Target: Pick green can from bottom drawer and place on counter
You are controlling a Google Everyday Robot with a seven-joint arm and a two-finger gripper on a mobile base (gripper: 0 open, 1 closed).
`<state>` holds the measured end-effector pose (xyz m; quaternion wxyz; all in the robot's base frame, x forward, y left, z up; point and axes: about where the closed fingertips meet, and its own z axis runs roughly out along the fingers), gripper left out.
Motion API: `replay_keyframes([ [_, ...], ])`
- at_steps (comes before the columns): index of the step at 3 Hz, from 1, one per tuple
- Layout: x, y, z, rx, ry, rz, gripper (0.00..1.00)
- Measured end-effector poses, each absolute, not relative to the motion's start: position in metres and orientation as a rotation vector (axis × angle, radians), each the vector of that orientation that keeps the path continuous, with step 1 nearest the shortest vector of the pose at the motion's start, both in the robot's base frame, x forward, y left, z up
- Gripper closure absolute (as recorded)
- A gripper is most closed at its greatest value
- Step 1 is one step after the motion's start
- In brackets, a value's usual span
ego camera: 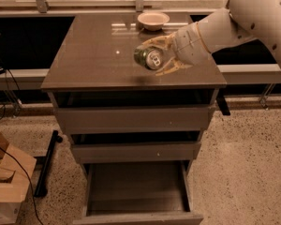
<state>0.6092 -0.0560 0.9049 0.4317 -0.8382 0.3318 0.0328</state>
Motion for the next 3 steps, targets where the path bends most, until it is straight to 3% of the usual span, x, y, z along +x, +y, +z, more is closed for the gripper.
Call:
replay_keyframes([
  [1,0.645,-0.056,0.909,-2.092,0.841,0.053,1.00],
  [3,0.675,-0.055,0.898,-2.106,0.881,0.043,0.59],
])
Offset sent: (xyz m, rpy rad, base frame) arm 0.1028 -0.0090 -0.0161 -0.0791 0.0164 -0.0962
